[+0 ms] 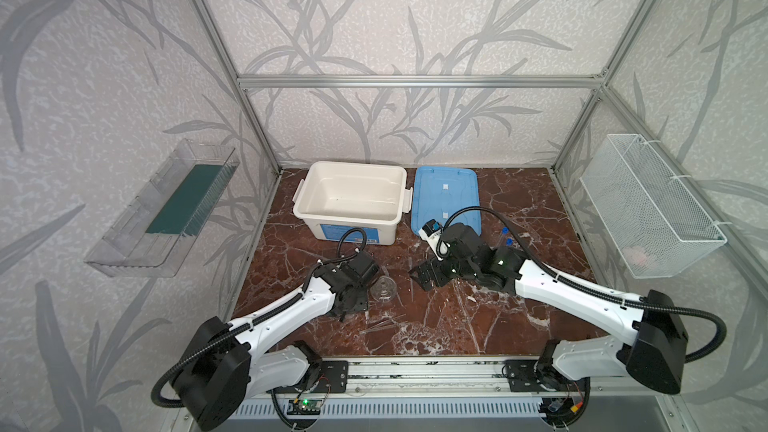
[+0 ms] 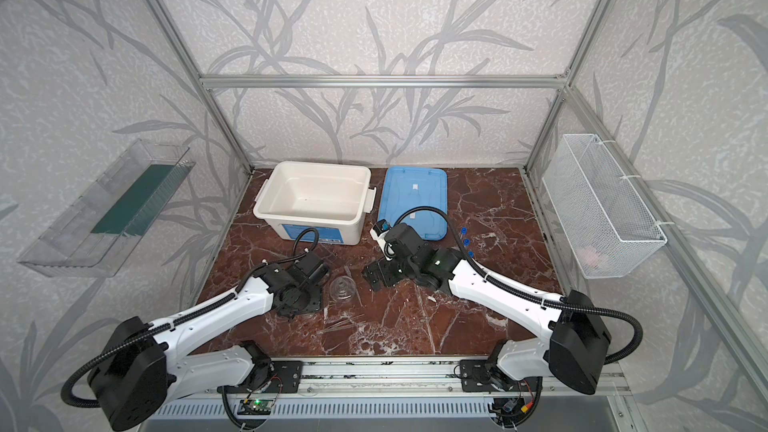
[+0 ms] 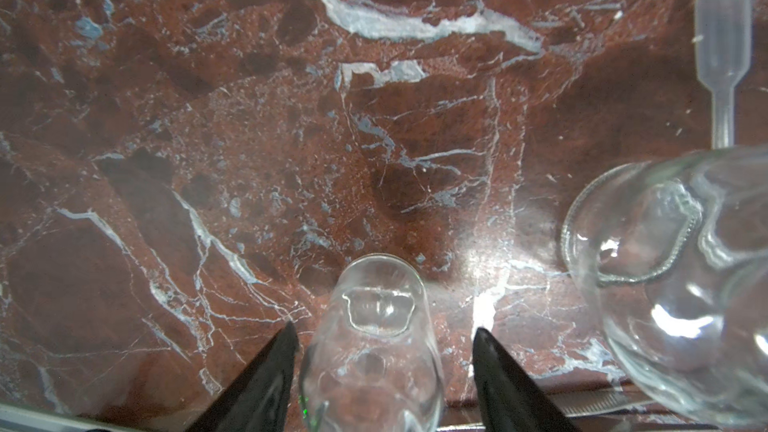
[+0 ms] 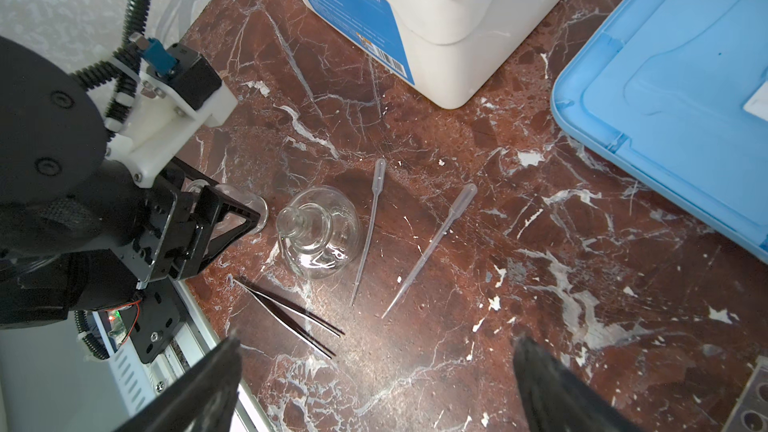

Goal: Organize the chemistry lab equipment
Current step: 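Close the left gripper on the glass vial and lift it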

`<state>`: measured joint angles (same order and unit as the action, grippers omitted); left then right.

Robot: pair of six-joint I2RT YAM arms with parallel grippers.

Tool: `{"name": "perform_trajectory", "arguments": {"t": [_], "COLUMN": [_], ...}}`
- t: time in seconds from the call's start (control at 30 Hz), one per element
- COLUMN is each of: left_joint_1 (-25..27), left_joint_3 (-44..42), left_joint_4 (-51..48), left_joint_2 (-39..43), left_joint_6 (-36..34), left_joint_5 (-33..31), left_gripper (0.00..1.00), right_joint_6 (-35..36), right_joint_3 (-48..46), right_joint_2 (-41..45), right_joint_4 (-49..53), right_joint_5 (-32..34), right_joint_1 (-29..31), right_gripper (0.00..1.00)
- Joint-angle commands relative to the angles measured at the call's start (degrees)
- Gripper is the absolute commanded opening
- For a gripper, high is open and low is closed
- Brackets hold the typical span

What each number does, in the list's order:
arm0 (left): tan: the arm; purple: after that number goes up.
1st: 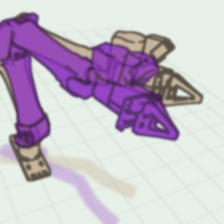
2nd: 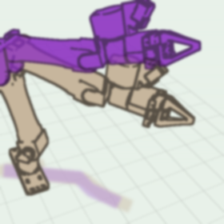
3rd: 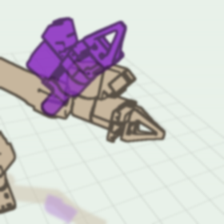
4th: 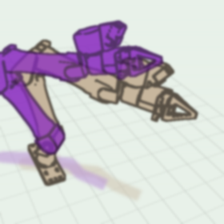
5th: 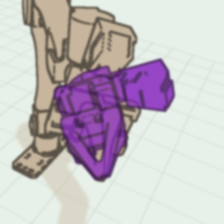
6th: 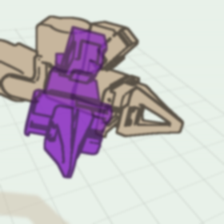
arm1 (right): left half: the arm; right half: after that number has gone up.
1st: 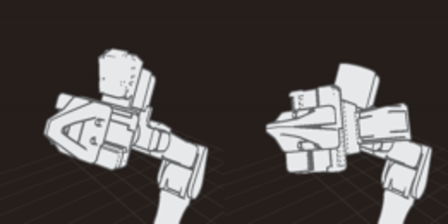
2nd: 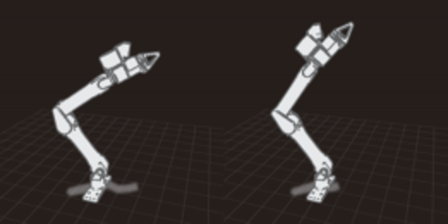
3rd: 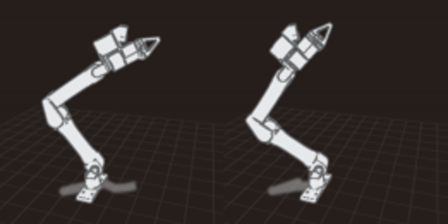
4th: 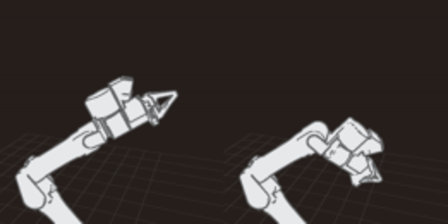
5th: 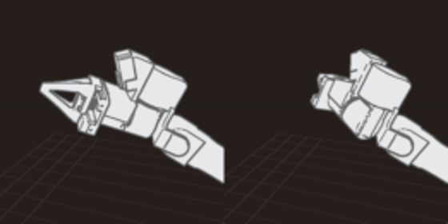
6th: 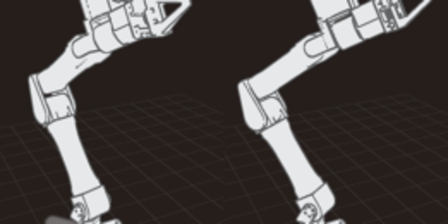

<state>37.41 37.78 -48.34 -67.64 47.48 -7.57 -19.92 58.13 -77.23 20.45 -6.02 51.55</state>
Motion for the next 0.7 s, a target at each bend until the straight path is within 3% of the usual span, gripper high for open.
{"name": "perform_trajectory", "arguments": {"t": [0.0,0.23,0.3,0.57,0.67], "left_joint_1": [0.3,0.4,0.4,0.4,0.4], "left_joint_3": [-0.9,-1.6,-1.5,1.2,4.0], "left_joint_4": [-1.0,-1.0,-1.0,-4.0,-7.6], "left_joint_2": [0.0,-0.8,-1.0,0.3,2.4], "left_joint_6": [1.2,1.2,1.3,0.6,-0.4], "left_joint_5": [-0.5,-0.8,-1.0,-2.9,-4.3], "left_gripper": [0.65,0.56,0.48,0.35,0.25], "right_joint_6": [-0.2,-0.3,-0.3,-0.3,-0.3], "right_joint_3": [0.5,0.4,0.4,0.6,0.9], "right_joint_2": [-0.4,-0.9,-0.8,-0.6,-0.5], "right_joint_4": [-1.2,-1.4,-1.4,-1.4,-1.4], "right_joint_5": [0.6,0.6,0.6,0.6,0.5], "right_joint_1": [0.5,0.4,0.4,0.5,0.5], "right_gripper": [1.00,0.99,1.00,1.00,0.99]}}
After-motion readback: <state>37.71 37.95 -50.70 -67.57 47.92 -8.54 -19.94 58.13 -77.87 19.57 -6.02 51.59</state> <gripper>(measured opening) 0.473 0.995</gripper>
